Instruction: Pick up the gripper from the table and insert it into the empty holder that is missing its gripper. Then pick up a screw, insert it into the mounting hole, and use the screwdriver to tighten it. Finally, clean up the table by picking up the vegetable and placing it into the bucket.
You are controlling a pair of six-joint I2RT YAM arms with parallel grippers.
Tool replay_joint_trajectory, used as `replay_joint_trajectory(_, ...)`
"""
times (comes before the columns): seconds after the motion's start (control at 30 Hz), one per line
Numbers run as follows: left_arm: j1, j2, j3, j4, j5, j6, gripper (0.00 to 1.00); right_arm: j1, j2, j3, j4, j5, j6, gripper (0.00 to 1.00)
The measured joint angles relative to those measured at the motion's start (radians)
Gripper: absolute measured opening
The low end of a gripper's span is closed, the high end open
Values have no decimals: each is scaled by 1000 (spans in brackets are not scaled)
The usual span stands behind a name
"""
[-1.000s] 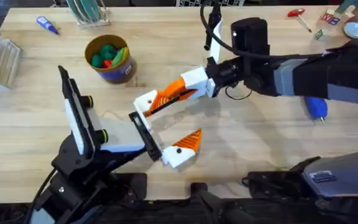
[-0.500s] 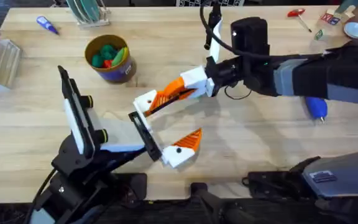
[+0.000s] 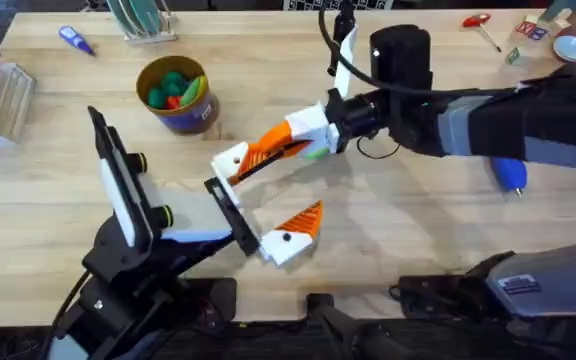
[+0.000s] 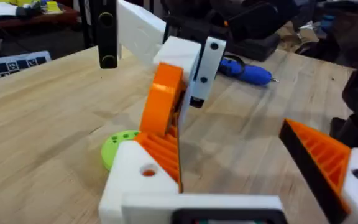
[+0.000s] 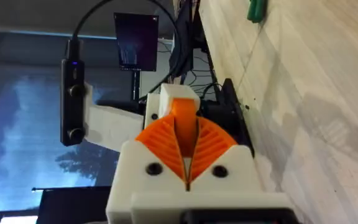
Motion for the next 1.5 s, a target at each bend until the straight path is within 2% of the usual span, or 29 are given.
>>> replay_joint_trajectory(0.37,0,0,0,0,-2,0,985,1,0,0,0,0,0,13)
replay_joint_trajectory(0.6,0,0,0,0,-4,0,986,1,0,0,1,0,5,140)
replay_joint_trajectory(0.8,0,0,0,0,-2,0,986,1,0,0,1,0,4,175)
replay_joint_trajectory(0.97,-1,0,0,0,18,1,985,4,0,0,1,8,4,246)
replay_joint_trajectory(1.2,-1,0,0,1,29,1,986,4,0,0,0,16,5,448)
replay_joint_trajectory(1.27,-1,0,0,1,29,1,986,3,0,0,1,17,5,588)
replay_joint_trajectory(1.33,-1,0,0,1,29,1,986,3,0,0,5,22,7,800)
replay_joint_trajectory(1.37,-1,0,0,1,29,1,986,0,0,0,11,25,4,873)
replay_joint_trajectory(1.5,-1,0,0,1,29,1,987,-39,0,0,54,52,5,911)
